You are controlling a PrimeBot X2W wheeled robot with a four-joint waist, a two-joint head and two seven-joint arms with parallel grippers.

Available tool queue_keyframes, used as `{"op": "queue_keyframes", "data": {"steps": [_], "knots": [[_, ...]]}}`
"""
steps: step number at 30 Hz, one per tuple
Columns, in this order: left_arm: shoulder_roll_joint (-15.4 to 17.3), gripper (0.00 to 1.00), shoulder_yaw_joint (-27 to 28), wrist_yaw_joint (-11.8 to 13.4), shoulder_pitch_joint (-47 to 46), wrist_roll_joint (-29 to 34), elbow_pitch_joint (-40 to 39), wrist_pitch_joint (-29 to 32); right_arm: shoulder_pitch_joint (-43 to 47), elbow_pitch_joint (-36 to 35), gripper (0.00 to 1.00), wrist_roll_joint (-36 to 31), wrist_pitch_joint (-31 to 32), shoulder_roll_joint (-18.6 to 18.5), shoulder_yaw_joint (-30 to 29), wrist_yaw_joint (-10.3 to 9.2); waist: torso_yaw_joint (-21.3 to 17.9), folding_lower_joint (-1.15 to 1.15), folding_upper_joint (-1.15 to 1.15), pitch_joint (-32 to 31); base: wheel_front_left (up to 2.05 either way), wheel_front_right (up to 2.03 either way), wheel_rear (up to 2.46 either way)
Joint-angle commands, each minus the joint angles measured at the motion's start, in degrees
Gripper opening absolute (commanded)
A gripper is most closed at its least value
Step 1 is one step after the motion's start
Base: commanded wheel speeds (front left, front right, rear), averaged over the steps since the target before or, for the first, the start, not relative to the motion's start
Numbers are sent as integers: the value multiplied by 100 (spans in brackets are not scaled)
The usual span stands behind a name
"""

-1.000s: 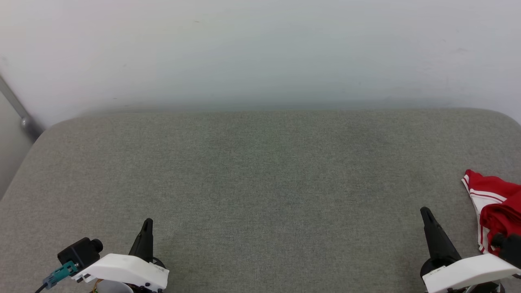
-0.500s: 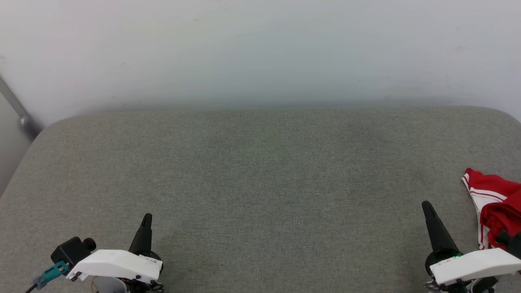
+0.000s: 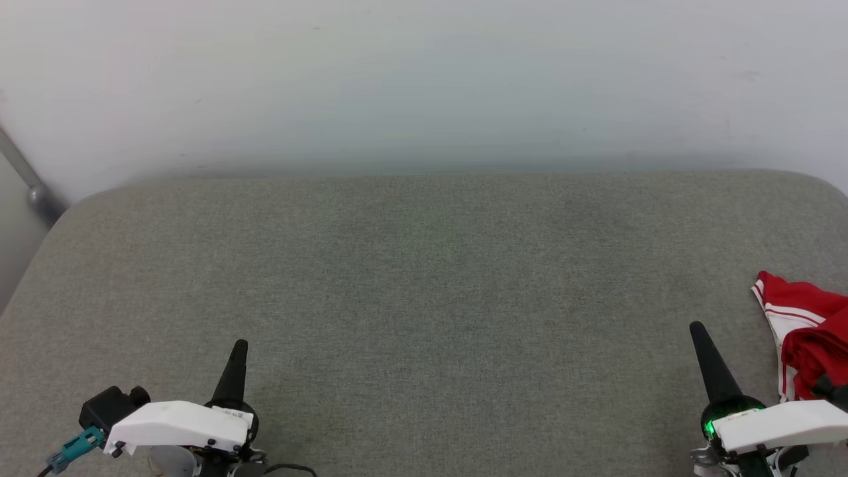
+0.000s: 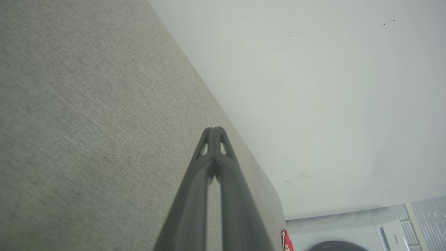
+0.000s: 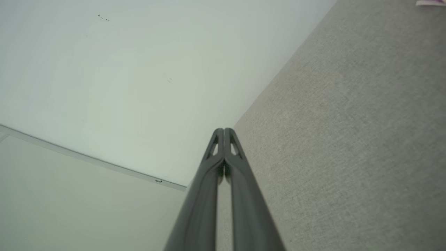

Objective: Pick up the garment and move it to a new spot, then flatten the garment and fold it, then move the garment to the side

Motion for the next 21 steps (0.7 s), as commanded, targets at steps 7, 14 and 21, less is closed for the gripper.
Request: {"op": "queue_keyframes", "data": {"steps": [7,14,21], "knots": [[-82,0,184,-124,-162,-399,-22,143,-231,65,0,538,51,-37,-38,1,-5,0,0,20,0,0,0],[-154,0,299,-204,-191,-703,-10,238,-300,149,0,932,84,-34,-62,1,-9,0,0,39,0,0,0],[-230,0,414,-275,-213,-984,1,336,-362,227,0,1300,112,-31,-83,1,-13,0,0,57,0,0,0]]}}
